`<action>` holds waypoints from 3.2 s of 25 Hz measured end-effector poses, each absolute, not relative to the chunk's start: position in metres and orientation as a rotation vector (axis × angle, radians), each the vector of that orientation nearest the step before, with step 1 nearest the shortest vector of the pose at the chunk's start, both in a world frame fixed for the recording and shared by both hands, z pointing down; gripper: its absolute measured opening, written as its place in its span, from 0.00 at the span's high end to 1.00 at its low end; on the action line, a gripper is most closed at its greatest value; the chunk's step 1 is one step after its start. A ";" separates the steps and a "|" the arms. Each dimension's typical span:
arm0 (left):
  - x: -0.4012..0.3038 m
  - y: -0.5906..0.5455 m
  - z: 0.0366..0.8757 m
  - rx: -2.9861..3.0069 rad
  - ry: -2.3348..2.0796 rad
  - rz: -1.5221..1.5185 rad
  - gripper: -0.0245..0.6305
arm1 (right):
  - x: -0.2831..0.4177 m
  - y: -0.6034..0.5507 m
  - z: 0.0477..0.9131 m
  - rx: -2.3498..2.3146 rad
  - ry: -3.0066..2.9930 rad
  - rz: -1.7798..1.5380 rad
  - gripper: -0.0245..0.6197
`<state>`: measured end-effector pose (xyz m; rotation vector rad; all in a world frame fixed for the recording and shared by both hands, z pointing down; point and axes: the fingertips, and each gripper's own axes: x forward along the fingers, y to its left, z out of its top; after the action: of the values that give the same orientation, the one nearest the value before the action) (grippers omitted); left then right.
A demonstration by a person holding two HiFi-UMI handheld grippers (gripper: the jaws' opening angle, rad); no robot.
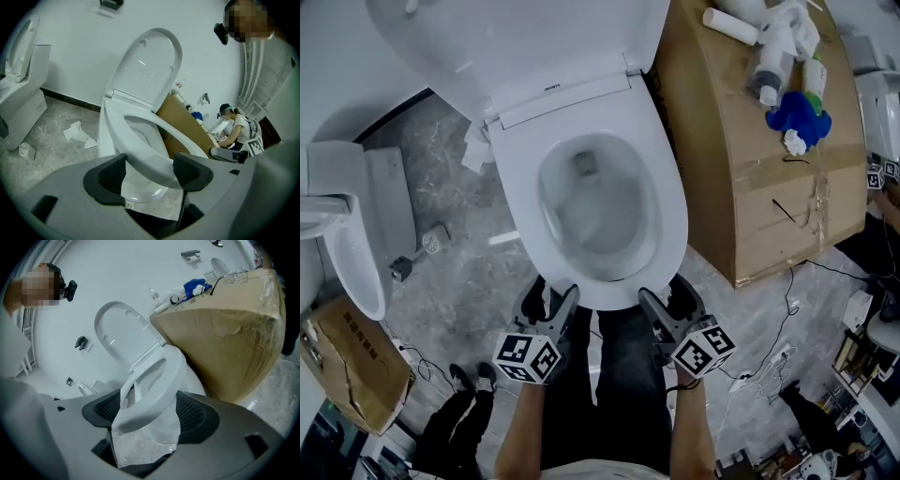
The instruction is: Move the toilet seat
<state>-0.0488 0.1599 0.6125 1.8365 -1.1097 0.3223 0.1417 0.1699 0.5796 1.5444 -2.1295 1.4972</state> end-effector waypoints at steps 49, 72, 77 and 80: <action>-0.038 0.055 0.420 2.244 -1.293 0.123 0.77 | 0.121 0.061 0.420 1.707 -2.467 1.417 0.46; -0.049 0.015 0.383 2.247 -1.432 0.082 0.78 | 0.116 0.036 0.384 1.925 -2.370 1.274 0.46; -0.051 0.005 0.378 2.243 -1.444 0.071 0.78 | 0.114 0.029 0.367 1.894 -2.382 0.939 0.47; -0.053 0.001 0.373 2.244 -1.446 0.065 0.79 | 0.108 0.022 0.355 1.818 -2.416 0.721 0.50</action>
<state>-0.0527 0.0007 0.3735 2.2438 -1.4455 0.0649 0.1079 0.0221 0.3552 1.8179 -2.4155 0.7215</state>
